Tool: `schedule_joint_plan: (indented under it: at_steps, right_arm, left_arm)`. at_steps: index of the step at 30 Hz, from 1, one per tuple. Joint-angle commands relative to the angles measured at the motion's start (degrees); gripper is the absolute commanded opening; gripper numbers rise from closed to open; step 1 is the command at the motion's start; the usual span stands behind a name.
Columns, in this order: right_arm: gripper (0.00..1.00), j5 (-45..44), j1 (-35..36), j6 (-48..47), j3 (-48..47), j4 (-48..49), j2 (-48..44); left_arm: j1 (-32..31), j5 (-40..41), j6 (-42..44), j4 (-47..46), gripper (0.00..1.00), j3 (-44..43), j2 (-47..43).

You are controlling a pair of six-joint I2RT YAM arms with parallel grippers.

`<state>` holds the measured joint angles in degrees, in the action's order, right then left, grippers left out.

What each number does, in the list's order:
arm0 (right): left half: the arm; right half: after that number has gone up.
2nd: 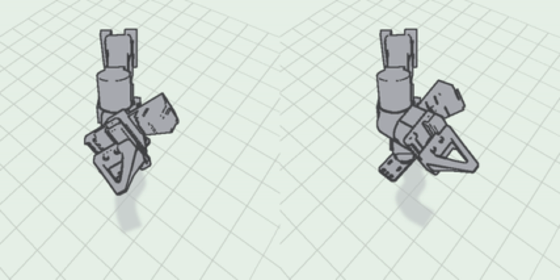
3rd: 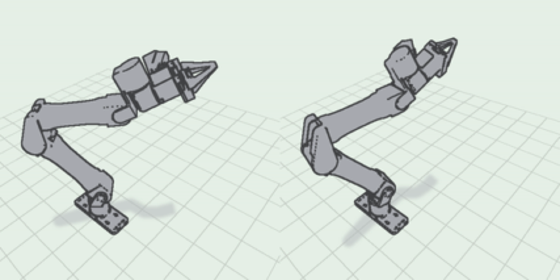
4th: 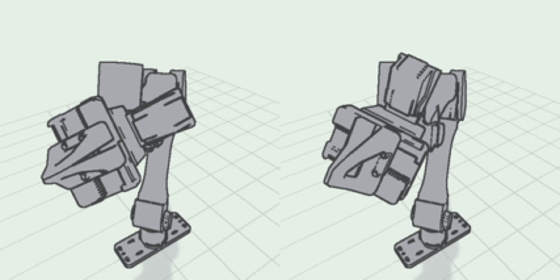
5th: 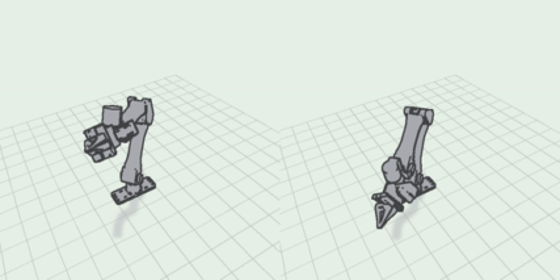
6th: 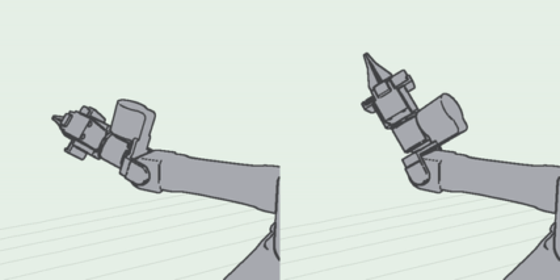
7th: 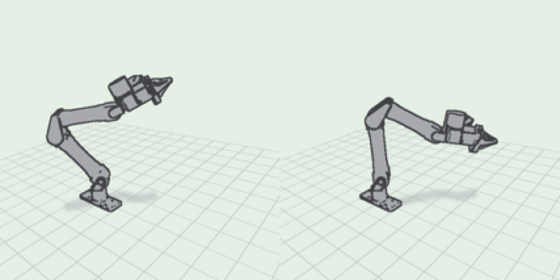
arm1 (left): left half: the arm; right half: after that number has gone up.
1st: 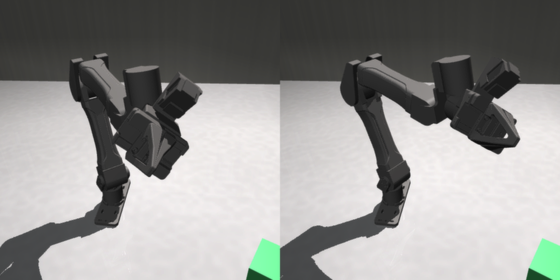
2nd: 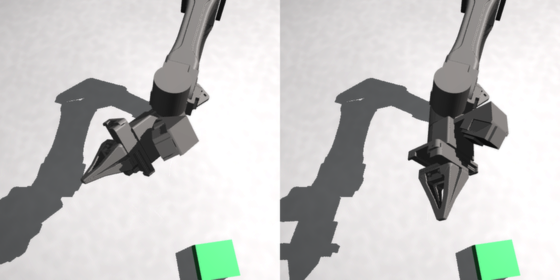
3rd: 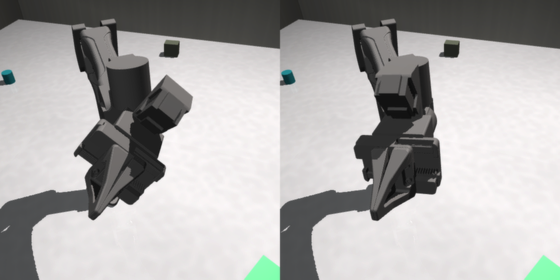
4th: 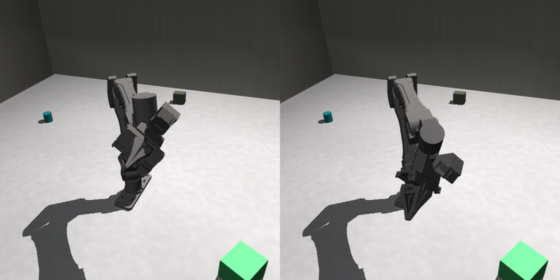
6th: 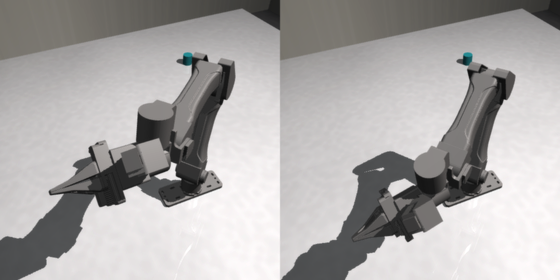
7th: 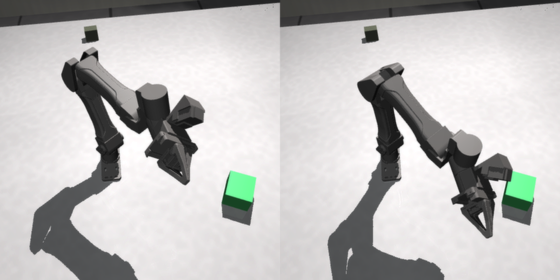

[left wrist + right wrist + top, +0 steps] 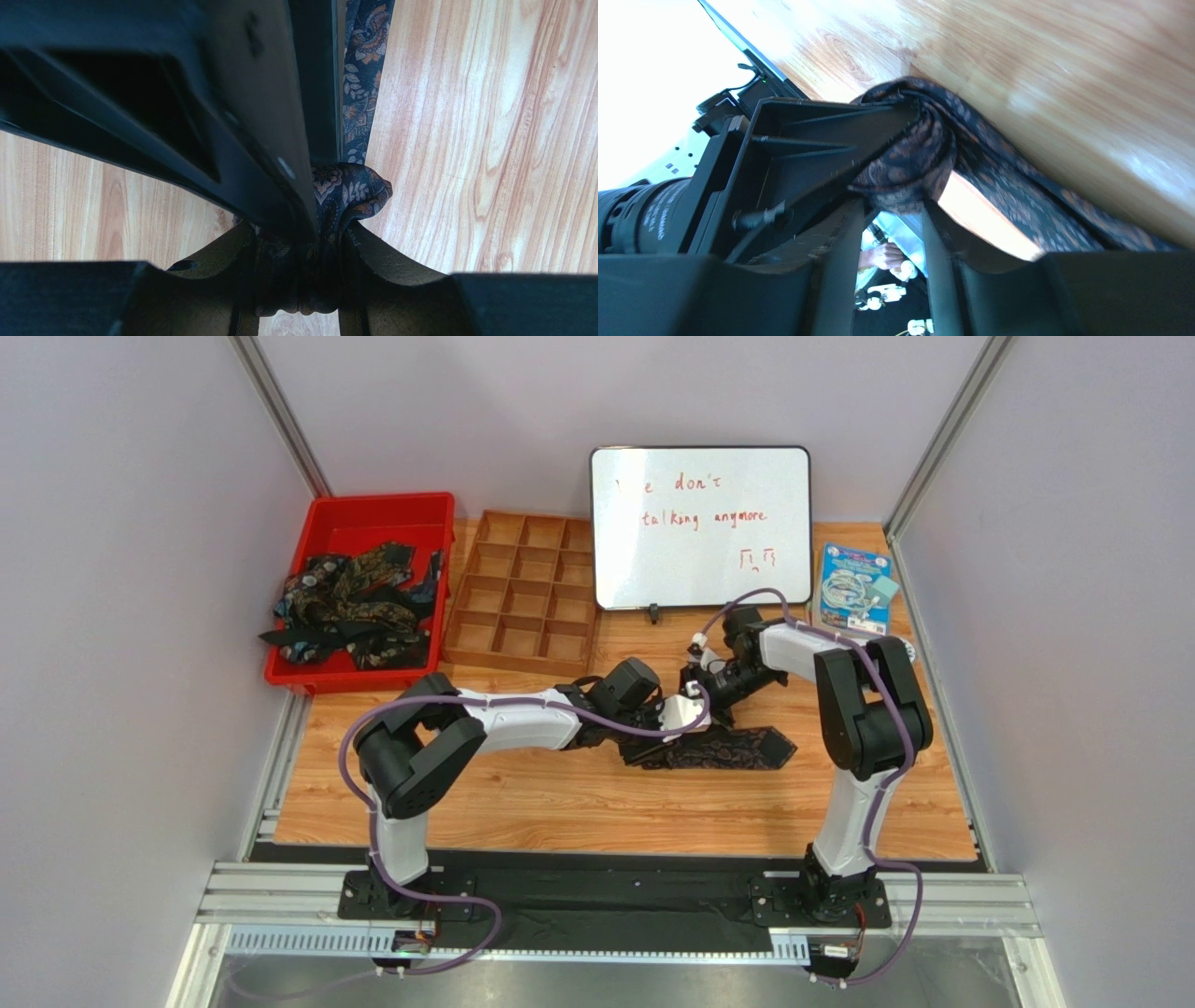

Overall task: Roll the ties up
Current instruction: Roll the tie at the center of the board.

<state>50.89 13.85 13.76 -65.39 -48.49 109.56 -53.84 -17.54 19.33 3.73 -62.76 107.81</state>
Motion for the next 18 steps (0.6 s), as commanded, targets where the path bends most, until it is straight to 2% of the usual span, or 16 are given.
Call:
schedule_joint_plan:
  at_steps: [1, 6, 8, 13, 18]
  right_arm:
    - [0.35, 0.17, 1.18, 1.01, 0.26, 3.92, 2.06]
    - [0.00, -4.22, 0.83, -0.49, -0.09, 3.93, 4.08]
    - [0.00, -4.92, 0.57, -0.84, -0.18, 3.84, 4.44]
    - [0.00, -6.86, -0.40, -2.42, 0.61, 3.40, 4.61]
    - [0.00, -8.62, -1.19, -3.65, 1.31, 3.40, 5.84]
  left_arm:
    - [0.06, -0.56, 1.76, 4.62, 0.29, 0.80, 1.88]
    - [0.06, -1.71, 3.25, 4.18, 0.31, 2.20, 0.30]
    - [0.23, -2.06, 4.65, 4.62, 0.34, 2.38, -0.40]
    - [1.54, -7.32, 12.47, 6.64, 0.53, 1.59, -3.04]
    - [2.78, -10.50, 12.14, 7.18, 0.66, -0.52, -5.76]
